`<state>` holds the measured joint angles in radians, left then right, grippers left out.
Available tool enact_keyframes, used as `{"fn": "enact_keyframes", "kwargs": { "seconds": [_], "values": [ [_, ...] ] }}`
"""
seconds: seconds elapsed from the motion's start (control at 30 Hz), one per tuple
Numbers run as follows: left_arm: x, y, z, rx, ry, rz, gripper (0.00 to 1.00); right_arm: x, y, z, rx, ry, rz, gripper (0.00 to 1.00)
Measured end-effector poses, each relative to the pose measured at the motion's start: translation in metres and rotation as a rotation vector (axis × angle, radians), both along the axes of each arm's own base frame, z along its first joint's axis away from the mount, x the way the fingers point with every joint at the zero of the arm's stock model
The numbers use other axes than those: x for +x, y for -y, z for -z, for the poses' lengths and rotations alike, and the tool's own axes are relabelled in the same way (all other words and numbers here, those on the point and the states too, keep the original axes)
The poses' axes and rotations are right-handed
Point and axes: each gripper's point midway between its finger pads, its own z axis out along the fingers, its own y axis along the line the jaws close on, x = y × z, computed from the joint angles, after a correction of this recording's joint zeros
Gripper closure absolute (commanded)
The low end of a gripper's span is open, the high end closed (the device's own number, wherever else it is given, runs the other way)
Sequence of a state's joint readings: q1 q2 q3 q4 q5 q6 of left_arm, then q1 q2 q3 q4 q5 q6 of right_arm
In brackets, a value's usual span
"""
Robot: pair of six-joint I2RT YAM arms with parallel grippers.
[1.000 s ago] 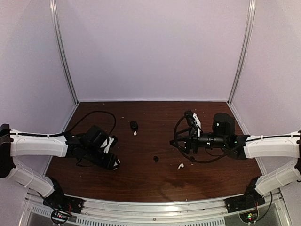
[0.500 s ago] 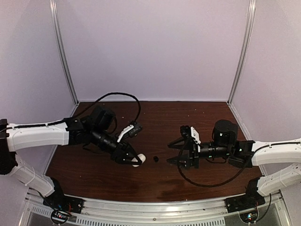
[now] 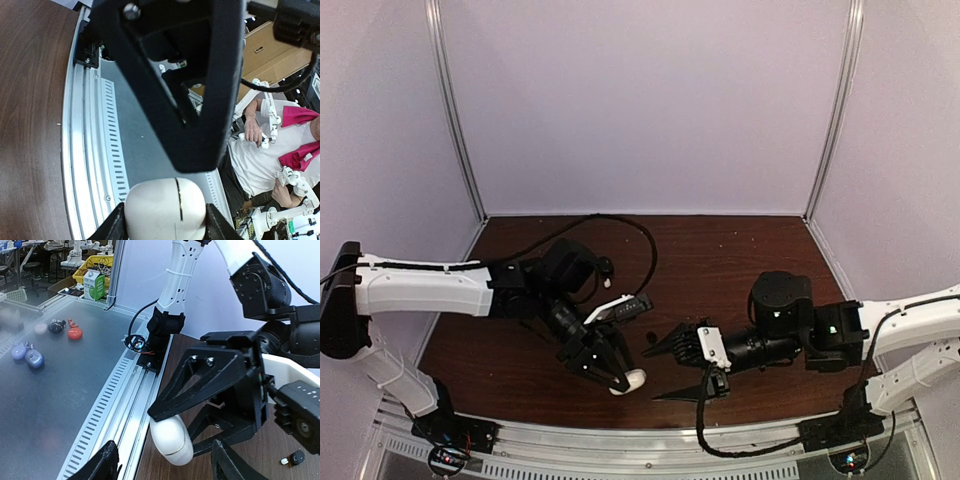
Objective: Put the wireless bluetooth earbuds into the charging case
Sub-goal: Pass from the left arm to the right
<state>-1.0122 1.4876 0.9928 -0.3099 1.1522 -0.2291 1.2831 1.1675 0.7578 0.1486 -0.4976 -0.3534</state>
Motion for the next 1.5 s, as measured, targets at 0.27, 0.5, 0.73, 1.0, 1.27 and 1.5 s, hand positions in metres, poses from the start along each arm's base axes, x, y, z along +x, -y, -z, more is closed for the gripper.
{"fn": "enact_keyframes", "kwargs": {
  "seconds": [0.27,0.5,0.73,1.0,1.27,1.5],
  "values": [
    [-0.013,0.005,-0.018,-0.07,-0.017,0.085,0.7,-0.012,-0.009,0.022,-0.07,0.063,-0.022,0.41],
    [-0.015,0.005,-0.015,-0.062,-0.029,0.1,0.7,-0.009,-0.014,0.027,-0.085,0.091,-0.019,0.52],
    [-0.014,0.007,-0.017,-0.078,-0.025,0.113,0.71,-0.008,-0.017,0.025,-0.077,0.116,-0.021,0.64],
    [-0.017,0.006,-0.018,-0.076,-0.041,0.126,0.47,-0.006,-0.019,0.024,-0.068,0.15,-0.014,0.82],
    [-0.003,0.004,-0.029,-0.116,0.084,0.043,0.25,0.001,-0.018,0.023,-0.075,0.119,0.035,0.87],
    [0.048,-0.019,-0.072,-0.246,0.375,-0.261,0.31,0.025,-0.007,0.016,-0.044,-0.012,0.142,0.9]
  ]
}}
